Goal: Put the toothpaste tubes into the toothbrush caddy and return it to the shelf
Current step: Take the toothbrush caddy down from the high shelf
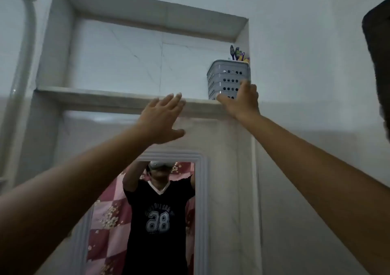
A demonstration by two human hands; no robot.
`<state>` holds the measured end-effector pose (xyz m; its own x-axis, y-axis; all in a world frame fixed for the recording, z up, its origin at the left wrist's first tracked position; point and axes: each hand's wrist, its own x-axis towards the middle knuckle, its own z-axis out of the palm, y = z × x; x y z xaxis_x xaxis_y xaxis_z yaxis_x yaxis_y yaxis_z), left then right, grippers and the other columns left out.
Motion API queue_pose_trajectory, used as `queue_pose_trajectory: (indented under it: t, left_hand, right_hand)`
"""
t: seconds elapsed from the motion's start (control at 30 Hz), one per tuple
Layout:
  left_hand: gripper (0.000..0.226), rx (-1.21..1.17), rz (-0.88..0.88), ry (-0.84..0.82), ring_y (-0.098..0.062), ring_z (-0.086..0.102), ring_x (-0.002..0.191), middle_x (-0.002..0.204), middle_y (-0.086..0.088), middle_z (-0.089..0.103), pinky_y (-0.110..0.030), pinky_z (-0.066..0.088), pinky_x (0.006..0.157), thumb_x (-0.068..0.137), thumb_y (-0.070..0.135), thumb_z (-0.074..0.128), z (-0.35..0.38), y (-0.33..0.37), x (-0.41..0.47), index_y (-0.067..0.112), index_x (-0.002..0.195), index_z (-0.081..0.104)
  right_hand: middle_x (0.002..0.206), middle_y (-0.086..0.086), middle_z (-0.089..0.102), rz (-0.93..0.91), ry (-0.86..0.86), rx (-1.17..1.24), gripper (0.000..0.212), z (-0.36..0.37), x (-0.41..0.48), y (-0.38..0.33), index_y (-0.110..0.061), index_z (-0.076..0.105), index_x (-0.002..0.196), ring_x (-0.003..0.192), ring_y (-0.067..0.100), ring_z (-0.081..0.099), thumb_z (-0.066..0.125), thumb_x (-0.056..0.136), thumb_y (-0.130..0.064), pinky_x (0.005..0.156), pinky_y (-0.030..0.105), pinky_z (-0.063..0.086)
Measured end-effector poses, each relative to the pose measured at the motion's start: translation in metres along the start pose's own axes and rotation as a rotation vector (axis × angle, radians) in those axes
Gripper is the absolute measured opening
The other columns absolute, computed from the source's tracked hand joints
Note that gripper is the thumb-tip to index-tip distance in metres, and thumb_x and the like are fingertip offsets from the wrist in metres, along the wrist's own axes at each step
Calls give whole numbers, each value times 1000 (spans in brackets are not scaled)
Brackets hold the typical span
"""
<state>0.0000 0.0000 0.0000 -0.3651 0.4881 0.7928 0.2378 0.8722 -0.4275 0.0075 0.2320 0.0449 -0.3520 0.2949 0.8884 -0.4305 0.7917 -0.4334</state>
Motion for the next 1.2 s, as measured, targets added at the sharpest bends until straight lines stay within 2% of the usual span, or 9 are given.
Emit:
queue_pose_trajectory:
  t: [0.1, 0.33, 0.57, 0.8, 0.87, 0.93, 1.03, 1.1, 1.2]
  left_hand:
    - [91, -13, -54, -8, -21, -9, 151, 164, -4, -10, -45, 5, 124, 89, 53, 48, 20, -9, 12, 19, 154, -6]
    - [85, -131, -49, 75, -17, -9, 150, 164, 1, -5, -41, -1, 121, 88, 39, 51, 34, -15, 16, 25, 154, 0]
    - [81, -115, -51, 2, -16, -5, 151, 164, 3, -4, -43, 4, 124, 89, 34, 50, 22, -17, 17, 27, 154, 1]
    - [70, -197, -123, -65, -17, 4, 151, 164, 1, 8, -44, 4, 123, 93, 35, 47, 1, -9, 20, 27, 153, 13]
    - [59, -390, -212, -132, -22, 14, 150, 162, -5, 19, -45, 8, 121, 96, 34, 41, -17, 0, 20, 22, 151, 25]
    - [52, -837, -294, -191, -26, 24, 146, 158, -10, 28, -43, 17, 119, 100, 35, 34, -37, 11, 14, 17, 148, 30]
    - [54, -1518, -309, -24, -18, 34, 143, 157, -4, 33, -30, 27, 111, 99, 27, 31, -56, 32, -18, 14, 150, 27]
    - [58, -1700, -279, 52, -10, 40, 139, 155, 3, 38, -35, 26, 113, 92, 28, 28, -59, 47, -49, 20, 150, 29]
    - [59, -1853, -244, -46, -9, 43, 137, 151, 8, 44, -47, 18, 118, 92, 32, 19, -41, 70, -110, 24, 147, 35]
  right_hand:
    - [145, 16, 40, 86, 69, -1, 92, 11, 33, 2, -8, 32, 148, 134, 34, 41, 74, 80, -54, 99, 42, 43]
    - [159, 15, 29, 188, 69, -21, 134, 35, 57, 0, -10, 11, 159, 144, 37, 35, 81, 62, -70, 114, 52, 36]
    - [155, 14, 32, 244, 162, 159, 130, 36, 56, -7, -10, 17, 158, 142, 36, 36, 80, 60, -68, 113, 53, 34]
    - [137, 8, 40, 170, 125, 478, 103, -2, 37, -24, -15, 31, 145, 128, 27, 47, 79, 66, -60, 102, 47, 52]
    - [135, 7, 41, 142, 74, 526, 100, -17, 23, -26, -15, 32, 144, 126, 26, 50, 81, 67, -56, 101, 45, 55]
    - [138, 8, 44, 139, -3, 588, 102, -31, 1, -27, -13, 34, 144, 125, 26, 54, 83, 66, -55, 101, 45, 56]
    - [137, 9, 57, 152, -136, 727, 105, -46, -51, -23, -11, 42, 143, 117, 25, 65, 87, 55, -49, 94, 42, 61]
    - [128, 6, 65, 158, -222, 809, 95, -48, -92, -11, -11, 48, 138, 105, 21, 73, 87, 56, -38, 80, 36, 65]
    - [121, 1, 68, 227, -386, 850, 96, -39, -163, 21, -15, 48, 135, 94, 14, 76, 89, 50, -33, 63, 27, 62]
